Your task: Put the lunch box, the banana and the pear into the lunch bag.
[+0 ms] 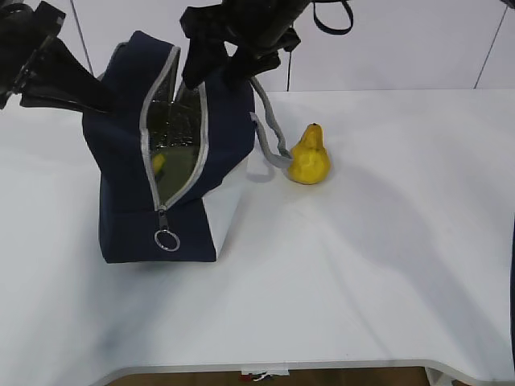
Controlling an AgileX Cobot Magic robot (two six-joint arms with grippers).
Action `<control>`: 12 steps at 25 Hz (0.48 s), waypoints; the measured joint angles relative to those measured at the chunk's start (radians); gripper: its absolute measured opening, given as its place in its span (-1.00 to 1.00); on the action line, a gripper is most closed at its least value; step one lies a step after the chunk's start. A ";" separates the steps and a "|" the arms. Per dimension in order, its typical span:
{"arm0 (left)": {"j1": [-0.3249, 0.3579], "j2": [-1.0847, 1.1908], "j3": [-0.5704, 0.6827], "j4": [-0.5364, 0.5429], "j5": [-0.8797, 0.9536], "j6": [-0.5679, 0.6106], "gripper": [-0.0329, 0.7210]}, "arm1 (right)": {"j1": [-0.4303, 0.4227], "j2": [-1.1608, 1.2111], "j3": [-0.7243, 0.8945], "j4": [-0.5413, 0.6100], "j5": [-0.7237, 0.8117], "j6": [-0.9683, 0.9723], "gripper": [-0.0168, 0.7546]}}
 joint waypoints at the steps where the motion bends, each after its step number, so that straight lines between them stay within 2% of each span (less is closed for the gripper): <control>1: 0.000 0.000 0.000 0.002 0.000 0.000 -0.92 | 0.000 -0.009 0.000 -0.035 0.005 0.018 0.35; 7: 0.000 -0.002 0.000 0.031 0.000 0.000 -0.92 | -0.012 -0.083 -0.003 -0.257 0.010 0.120 0.34; 12: 0.000 -0.004 0.000 0.048 0.000 0.000 -0.92 | -0.089 -0.091 0.023 -0.303 0.012 0.161 0.31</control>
